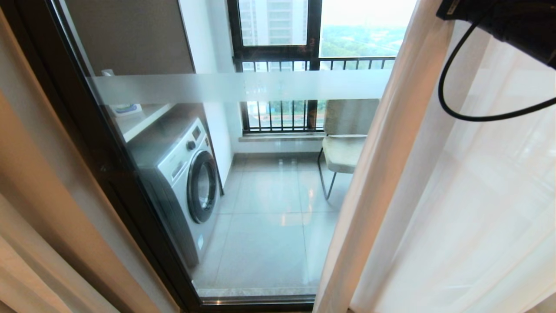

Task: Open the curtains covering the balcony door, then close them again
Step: Close the inner curtains on both sides

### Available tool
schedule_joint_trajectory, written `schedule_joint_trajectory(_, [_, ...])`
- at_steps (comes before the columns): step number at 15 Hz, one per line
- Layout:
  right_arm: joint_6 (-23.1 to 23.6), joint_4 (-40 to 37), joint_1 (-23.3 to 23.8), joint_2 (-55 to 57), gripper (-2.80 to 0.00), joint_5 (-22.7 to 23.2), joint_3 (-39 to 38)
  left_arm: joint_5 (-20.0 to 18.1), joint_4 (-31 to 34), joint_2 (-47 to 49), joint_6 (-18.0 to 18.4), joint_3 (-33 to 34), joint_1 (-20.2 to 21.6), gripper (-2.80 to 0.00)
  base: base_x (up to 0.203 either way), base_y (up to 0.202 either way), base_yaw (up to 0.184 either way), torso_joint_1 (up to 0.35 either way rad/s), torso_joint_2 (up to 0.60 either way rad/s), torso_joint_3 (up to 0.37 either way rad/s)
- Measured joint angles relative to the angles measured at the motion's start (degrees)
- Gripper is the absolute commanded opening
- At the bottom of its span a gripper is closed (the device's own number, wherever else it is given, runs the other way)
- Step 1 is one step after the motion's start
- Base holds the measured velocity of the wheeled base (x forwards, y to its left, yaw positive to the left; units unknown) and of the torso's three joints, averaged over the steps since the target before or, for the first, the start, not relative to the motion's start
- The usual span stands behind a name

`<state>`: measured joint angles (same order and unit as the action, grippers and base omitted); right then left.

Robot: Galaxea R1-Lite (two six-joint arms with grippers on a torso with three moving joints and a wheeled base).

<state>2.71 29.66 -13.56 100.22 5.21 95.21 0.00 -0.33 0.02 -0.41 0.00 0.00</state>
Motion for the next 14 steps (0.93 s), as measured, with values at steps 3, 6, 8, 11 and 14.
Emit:
schedule_joint_trajectory(3, [2.7, 0.2, -1.3, 0.3, -2.8, -0.2, 0.0, 0.0, 0.0, 0.0, 0.0, 0.0, 0.0, -2.8, 0.0, 0.0, 0.0, 0.0, 0.0, 0.0])
schedule_joint_trajectory(6, [3.5, 0.3, -5.2, 1.1, -2.8, -1.6, 0.1, 0.0, 0.0, 0.0, 0.0, 0.0, 0.0, -2.8, 0.0, 0.0, 0.0, 0.0, 0.0, 0.0])
schedule_joint_trajectory(8, [4.9, 0.5, -9.2, 2.3, -2.8, -4.8, 0.4, 0.0, 0.0, 0.0, 0.0, 0.0, 0.0, -2.8, 0.0, 0.0, 0.0, 0.0, 0.0, 0.0])
schedule_joint_trajectory(11, [6.2, 0.2, -15.1, 5.9, -2.8, -7.8, 4.2, 0.0, 0.0, 0.0, 0.0, 0.0, 0.0, -2.8, 0.0, 0.0, 0.0, 0.0, 0.0, 0.0])
schedule_joint_trajectory(14, [7.9, -0.1, -19.6, 9.6, -2.8, -9.5, 8.2, 0.0, 0.0, 0.0, 0.0, 0.0, 0.0, -2.8, 0.0, 0.0, 0.0, 0.0, 0.0, 0.0])
